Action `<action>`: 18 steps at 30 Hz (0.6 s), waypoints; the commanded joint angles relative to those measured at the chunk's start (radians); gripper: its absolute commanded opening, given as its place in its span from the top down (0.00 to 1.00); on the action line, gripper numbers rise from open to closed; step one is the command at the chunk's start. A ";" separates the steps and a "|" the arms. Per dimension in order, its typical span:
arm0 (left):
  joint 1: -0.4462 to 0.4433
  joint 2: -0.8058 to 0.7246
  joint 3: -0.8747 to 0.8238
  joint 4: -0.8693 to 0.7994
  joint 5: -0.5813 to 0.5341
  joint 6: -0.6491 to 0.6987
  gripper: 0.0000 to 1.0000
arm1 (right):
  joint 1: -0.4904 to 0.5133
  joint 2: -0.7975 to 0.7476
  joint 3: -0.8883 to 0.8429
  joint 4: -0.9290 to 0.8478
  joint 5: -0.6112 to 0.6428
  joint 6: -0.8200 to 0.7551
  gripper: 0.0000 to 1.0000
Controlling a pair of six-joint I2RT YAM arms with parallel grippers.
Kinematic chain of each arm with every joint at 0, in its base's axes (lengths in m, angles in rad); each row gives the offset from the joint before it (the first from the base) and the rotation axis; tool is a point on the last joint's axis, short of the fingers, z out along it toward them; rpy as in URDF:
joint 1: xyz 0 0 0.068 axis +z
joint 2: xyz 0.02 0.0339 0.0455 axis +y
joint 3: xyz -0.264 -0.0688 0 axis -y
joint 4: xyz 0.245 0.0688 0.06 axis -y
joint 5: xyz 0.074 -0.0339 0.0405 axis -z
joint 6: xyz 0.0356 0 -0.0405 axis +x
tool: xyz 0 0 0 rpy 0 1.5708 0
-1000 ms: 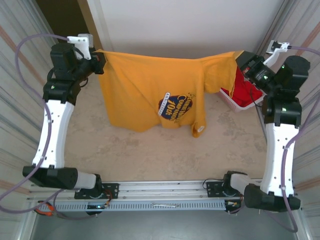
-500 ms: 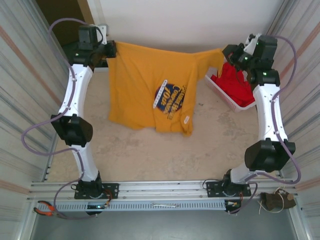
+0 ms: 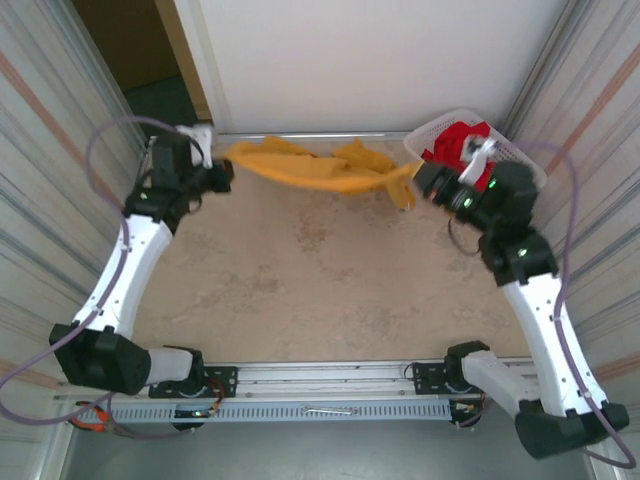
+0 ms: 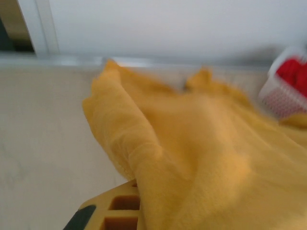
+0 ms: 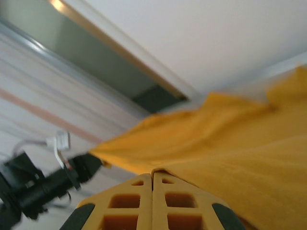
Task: Fold the inside-out t-shirt
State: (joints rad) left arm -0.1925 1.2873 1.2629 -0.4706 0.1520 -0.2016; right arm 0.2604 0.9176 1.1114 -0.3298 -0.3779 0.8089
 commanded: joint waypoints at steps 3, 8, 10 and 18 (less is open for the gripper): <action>-0.075 -0.060 -0.324 -0.039 -0.120 -0.137 1.00 | 0.190 -0.125 -0.374 -0.137 0.216 0.015 1.00; -0.160 -0.112 -0.520 -0.097 -0.191 -0.302 1.00 | 0.330 -0.303 -0.552 -0.259 0.362 0.158 1.00; -0.188 -0.134 -0.565 -0.104 -0.208 -0.352 1.00 | 0.341 -0.342 -0.585 -0.278 0.375 0.182 1.00; -0.202 -0.072 -0.538 -0.145 -0.297 -0.337 1.00 | 0.345 -0.173 -0.585 -0.131 0.224 0.127 0.74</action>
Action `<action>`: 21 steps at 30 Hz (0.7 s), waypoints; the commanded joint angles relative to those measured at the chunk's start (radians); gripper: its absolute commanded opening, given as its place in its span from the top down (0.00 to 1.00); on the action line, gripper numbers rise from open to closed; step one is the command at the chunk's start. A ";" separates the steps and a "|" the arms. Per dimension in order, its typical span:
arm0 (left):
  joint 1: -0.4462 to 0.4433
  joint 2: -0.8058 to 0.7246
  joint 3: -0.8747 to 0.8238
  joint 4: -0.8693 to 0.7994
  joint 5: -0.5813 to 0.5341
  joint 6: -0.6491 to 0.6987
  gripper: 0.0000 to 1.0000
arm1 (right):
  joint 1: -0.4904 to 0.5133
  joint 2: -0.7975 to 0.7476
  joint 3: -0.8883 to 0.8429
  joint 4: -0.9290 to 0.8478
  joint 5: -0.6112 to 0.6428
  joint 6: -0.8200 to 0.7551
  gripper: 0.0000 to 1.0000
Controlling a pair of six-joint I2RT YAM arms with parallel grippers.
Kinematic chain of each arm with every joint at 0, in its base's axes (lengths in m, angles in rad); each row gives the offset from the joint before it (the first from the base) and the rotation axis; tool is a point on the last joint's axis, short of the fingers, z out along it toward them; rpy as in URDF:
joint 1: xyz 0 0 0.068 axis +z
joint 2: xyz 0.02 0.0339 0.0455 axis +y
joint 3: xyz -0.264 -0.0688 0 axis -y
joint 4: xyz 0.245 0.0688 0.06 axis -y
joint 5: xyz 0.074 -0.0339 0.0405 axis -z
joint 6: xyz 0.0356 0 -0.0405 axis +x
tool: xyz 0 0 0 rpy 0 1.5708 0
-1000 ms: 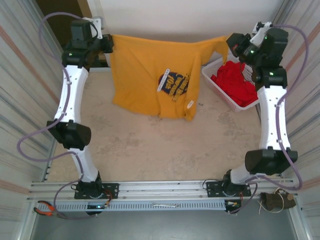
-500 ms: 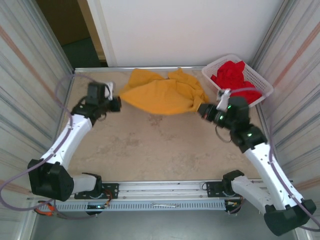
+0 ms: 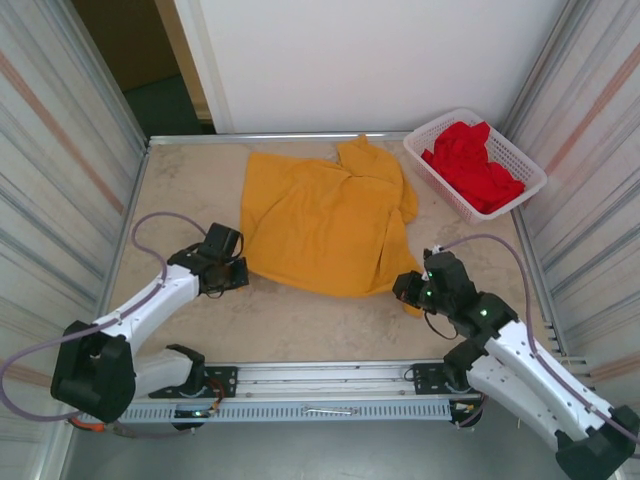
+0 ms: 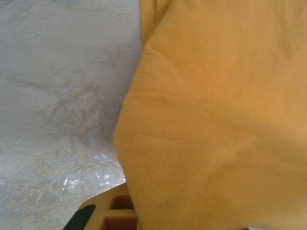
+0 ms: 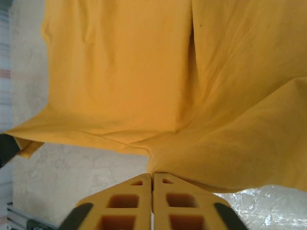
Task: Fold the inside-out t-shirt
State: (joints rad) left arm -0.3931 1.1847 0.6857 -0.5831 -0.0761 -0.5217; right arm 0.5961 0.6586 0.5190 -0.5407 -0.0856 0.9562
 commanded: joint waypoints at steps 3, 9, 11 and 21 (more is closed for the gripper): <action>-0.001 0.068 0.063 -0.046 -0.094 -0.006 1.00 | 0.056 0.202 0.076 0.029 -0.040 -0.055 0.43; -0.001 0.078 0.079 -0.060 -0.123 -0.003 1.00 | 0.056 0.144 0.101 -0.219 0.189 0.049 0.37; -0.002 0.074 0.078 -0.060 -0.129 0.001 1.00 | 0.030 0.115 0.086 -0.301 0.237 0.108 0.38; 0.013 0.068 0.099 -0.073 -0.128 0.027 1.00 | -0.122 0.068 -0.073 -0.323 0.233 0.156 0.43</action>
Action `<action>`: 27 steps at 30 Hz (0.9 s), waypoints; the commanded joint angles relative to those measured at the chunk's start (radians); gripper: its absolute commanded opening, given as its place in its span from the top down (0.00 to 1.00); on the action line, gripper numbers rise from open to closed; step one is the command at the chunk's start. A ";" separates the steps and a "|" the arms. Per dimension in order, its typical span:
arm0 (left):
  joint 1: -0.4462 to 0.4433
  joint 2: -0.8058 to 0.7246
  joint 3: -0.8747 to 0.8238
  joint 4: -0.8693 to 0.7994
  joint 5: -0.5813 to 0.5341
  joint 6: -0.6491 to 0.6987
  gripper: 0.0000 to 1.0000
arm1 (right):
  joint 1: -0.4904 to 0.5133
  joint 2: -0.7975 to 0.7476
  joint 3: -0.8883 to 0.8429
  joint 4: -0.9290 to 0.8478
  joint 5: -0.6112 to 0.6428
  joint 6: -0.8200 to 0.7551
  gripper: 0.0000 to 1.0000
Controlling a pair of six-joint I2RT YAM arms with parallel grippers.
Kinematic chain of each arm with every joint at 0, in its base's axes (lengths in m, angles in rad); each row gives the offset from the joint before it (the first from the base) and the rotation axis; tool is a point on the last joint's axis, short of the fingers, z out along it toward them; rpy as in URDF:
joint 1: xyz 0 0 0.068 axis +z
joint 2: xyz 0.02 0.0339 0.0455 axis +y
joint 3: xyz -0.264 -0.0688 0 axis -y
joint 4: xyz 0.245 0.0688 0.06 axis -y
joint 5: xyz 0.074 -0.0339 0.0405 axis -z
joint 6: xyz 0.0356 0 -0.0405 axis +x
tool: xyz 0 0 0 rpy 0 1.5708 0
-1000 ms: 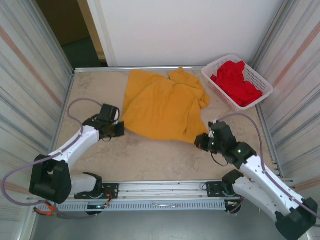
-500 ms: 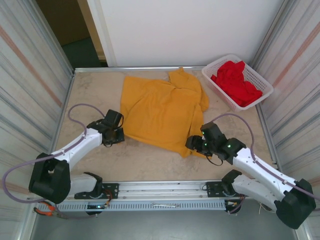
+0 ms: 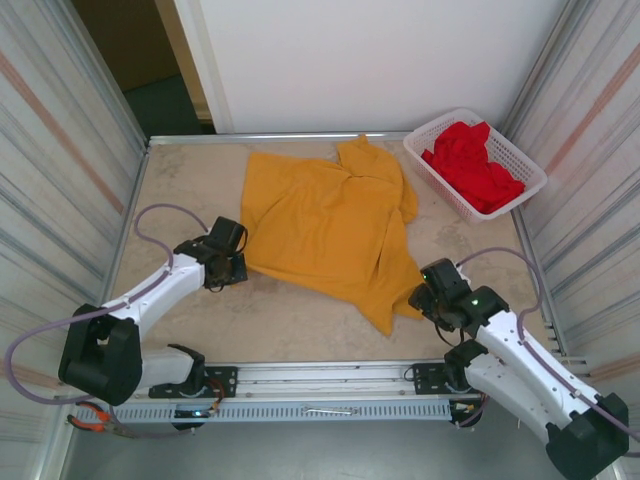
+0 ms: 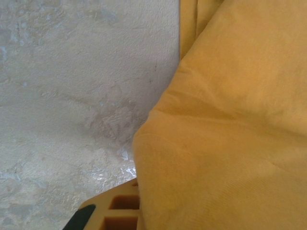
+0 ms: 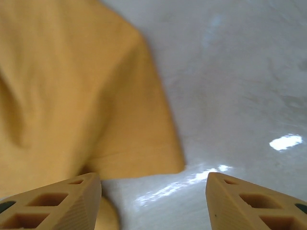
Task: Fold the inside-out t-shirt
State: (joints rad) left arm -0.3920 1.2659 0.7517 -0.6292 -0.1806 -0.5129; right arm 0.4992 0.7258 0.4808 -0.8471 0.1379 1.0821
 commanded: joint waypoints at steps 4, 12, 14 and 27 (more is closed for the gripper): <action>0.014 -0.024 0.042 -0.031 -0.017 0.022 1.00 | -0.047 0.017 -0.075 0.071 -0.042 0.014 0.47; 0.015 -0.032 0.052 -0.033 -0.013 0.027 1.00 | -0.062 0.136 -0.088 0.185 -0.101 0.002 0.47; 0.014 -0.033 0.053 -0.032 -0.013 0.030 1.00 | -0.062 0.168 -0.093 0.218 -0.118 0.003 0.47; 0.035 -0.032 0.058 -0.020 0.003 0.037 1.00 | -0.049 0.217 -0.104 0.280 -0.141 0.026 1.00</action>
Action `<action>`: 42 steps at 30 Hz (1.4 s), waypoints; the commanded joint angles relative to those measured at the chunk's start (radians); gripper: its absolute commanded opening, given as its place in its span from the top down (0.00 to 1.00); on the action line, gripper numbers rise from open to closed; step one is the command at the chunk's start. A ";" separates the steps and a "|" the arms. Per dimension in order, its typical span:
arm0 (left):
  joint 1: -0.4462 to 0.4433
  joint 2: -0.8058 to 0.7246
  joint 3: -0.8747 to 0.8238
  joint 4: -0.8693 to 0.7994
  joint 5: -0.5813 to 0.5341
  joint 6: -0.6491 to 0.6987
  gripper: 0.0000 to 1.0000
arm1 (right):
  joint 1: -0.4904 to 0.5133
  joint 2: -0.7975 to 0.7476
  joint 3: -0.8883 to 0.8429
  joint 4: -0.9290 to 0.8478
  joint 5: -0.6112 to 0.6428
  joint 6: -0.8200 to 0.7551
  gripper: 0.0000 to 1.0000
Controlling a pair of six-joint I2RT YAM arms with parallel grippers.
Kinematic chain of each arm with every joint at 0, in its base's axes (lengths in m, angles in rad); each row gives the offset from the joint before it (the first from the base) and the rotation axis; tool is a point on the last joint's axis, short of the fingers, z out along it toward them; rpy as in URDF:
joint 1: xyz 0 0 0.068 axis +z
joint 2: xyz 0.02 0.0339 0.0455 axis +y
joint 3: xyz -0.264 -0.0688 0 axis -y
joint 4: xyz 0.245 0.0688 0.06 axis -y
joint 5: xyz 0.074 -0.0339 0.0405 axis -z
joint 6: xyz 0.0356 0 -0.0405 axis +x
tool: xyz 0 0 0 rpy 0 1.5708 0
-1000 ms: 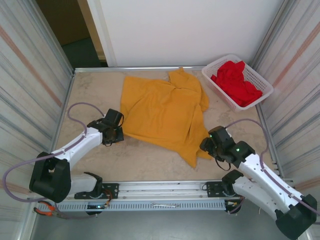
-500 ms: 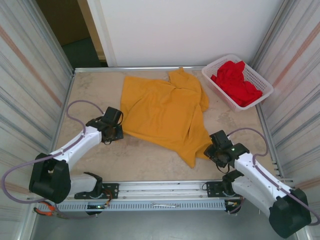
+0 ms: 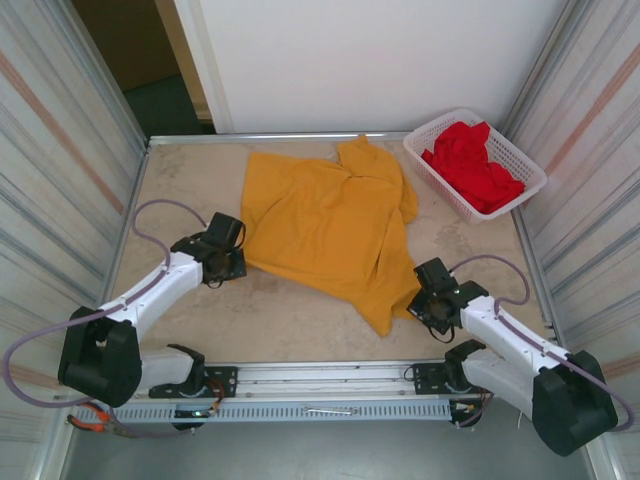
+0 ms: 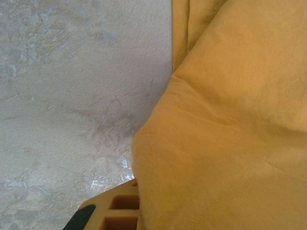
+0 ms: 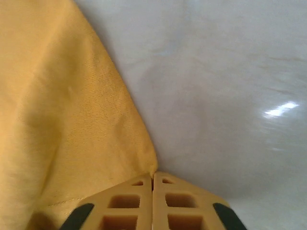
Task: Fold the inside-out t-shirt
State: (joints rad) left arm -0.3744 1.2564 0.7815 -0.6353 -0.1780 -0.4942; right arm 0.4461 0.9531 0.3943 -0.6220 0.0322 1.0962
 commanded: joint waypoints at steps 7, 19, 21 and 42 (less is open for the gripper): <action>0.140 -0.011 0.170 -0.018 0.075 0.099 1.00 | -0.202 -0.135 0.322 -0.049 -0.110 -0.144 1.00; 0.322 0.132 0.912 -0.144 0.235 0.215 1.00 | -0.482 0.202 1.204 0.056 -0.406 -0.179 1.00; 0.325 0.133 1.013 -0.154 0.253 0.203 1.00 | -0.508 0.226 1.313 0.083 -0.424 -0.150 1.00; 0.338 0.177 1.168 -0.083 0.323 0.222 0.98 | -0.632 0.370 1.560 0.274 -0.521 -0.004 1.00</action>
State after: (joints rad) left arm -0.0536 1.3499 1.9617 -0.7280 0.1406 -0.3172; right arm -0.1837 1.2335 2.0094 -0.3672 -0.4755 1.0698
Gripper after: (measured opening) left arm 0.065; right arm 0.051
